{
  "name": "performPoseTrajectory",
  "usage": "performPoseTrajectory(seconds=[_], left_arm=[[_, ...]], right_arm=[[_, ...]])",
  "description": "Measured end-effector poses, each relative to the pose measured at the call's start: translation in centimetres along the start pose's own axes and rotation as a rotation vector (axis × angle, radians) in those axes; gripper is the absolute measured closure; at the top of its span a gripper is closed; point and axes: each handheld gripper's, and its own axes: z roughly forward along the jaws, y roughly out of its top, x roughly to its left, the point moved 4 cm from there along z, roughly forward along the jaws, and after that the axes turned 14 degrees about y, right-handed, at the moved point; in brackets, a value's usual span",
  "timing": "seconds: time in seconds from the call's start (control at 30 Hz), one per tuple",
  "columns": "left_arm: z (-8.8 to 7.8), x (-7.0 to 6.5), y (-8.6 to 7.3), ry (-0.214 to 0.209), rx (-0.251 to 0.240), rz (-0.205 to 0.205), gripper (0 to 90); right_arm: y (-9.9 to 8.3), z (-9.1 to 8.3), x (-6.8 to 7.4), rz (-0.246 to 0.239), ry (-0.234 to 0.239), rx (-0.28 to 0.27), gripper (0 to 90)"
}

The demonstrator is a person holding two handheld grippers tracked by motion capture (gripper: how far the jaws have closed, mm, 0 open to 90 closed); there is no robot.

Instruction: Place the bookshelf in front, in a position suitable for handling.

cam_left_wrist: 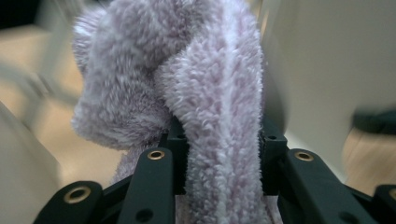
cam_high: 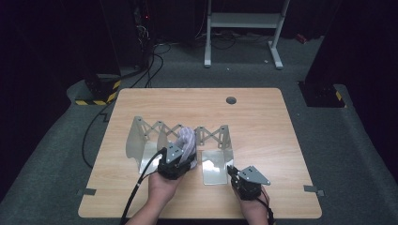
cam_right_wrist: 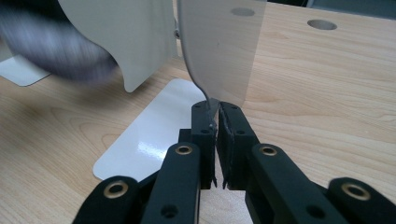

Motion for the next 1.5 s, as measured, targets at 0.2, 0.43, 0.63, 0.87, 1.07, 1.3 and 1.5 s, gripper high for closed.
performPoseTrajectory(seconds=[0.2, 0.43, 0.63, 0.87, 1.07, 1.3, 1.5], left_arm=[[2.0, -0.7, -3.7, -0.015, 0.086, -0.011, 66.3], [-0.7, 0.2, 0.5, -0.015, -0.020, -0.022, 66.3], [-3.6, 0.9, 4.2, -0.009, -0.135, -0.029, 66.2], [-3.4, 0.8, 3.2, -0.005, -0.128, -0.023, 66.2], [-0.1, 0.0, -1.5, -0.029, 0.014, 0.003, 66.2], [0.1, 0.0, -4.6, -0.049, 0.052, 0.009, 65.2], [-2.6, 1.2, -6.4, -0.058, 0.027, 0.015, 64.3]], right_arm=[[0.0, 0.0, 0.0, -0.004, 0.000, 0.001, 85.6], [0.0, 0.0, 0.1, -0.008, 0.004, 0.001, 85.3], [-0.1, 0.0, 0.2, -0.010, 0.009, 0.000, 85.2], [-0.1, 0.0, 0.2, -0.010, 0.012, 0.001, 85.3], [-0.2, 0.0, 0.2, -0.010, 0.015, 0.000, 85.1], [-0.2, 0.0, 0.3, -0.009, 0.029, -0.001, 80.5], [-0.6, 0.0, 0.3, -0.005, 0.055, 0.011, 70.4]])
